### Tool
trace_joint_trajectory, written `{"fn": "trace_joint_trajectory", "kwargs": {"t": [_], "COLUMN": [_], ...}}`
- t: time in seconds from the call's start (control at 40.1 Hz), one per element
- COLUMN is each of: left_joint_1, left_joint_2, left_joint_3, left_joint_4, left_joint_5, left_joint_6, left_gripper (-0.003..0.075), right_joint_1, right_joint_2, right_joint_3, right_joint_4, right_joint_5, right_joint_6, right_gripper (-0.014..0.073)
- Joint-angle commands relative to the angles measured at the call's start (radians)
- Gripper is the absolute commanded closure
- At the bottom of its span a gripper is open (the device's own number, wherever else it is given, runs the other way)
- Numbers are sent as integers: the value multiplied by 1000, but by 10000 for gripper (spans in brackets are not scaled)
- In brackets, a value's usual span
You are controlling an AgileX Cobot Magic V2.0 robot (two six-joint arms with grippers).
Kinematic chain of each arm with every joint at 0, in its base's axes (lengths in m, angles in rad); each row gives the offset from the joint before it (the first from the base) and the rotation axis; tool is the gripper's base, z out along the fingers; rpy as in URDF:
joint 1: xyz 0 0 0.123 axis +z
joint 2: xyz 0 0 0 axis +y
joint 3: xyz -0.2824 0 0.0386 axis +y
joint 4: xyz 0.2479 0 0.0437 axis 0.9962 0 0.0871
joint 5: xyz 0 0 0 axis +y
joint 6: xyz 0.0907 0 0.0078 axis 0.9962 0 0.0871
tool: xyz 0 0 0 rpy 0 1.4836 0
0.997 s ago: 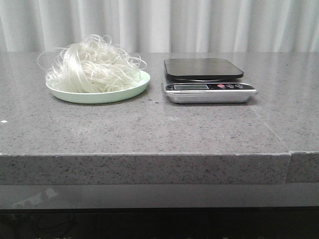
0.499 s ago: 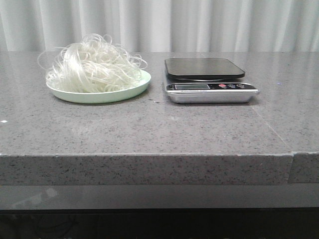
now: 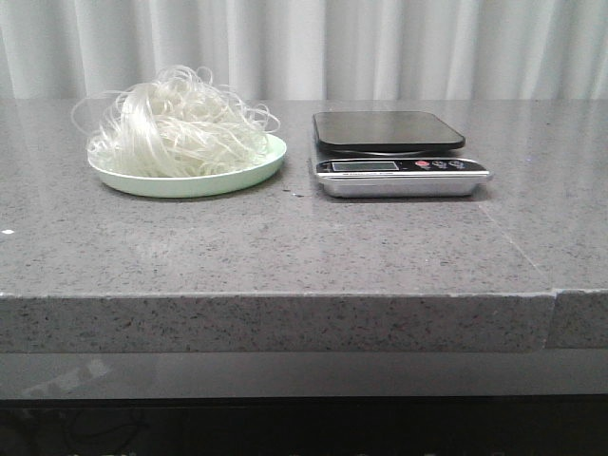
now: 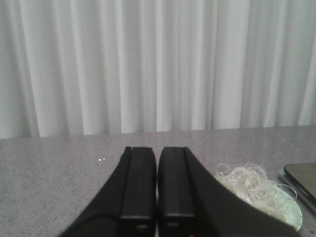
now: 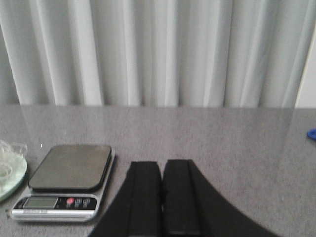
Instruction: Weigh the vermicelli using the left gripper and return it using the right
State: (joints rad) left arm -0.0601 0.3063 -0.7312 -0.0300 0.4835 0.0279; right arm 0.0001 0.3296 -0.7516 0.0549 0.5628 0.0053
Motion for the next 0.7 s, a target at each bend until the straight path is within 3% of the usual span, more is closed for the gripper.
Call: {"fn": "trace_joint_trajectory", "kwargs": {"t": [0.0,0.249,0.673], "left_joint_1": [-6,-6,-6], "left_joint_2": [68,152,192], "left_joint_3": [-48,-44,-44], "left_joint_4": [-12,-12,-14], "left_joint_5": [-21,39,6], "left_joint_6": [-5,-5,-5], "left_gripper": [565,565,565], "right_joint_1": [-4,-4,-4], "right_joint_2": [78,195,315], "right_joint_3": [-68,-69,-69], "right_joint_4": [4,4,3], "right_joint_5": [22,76,89], "right_joint_6": [-5,-5,-5], "right_gripper": [435,435,435]}}
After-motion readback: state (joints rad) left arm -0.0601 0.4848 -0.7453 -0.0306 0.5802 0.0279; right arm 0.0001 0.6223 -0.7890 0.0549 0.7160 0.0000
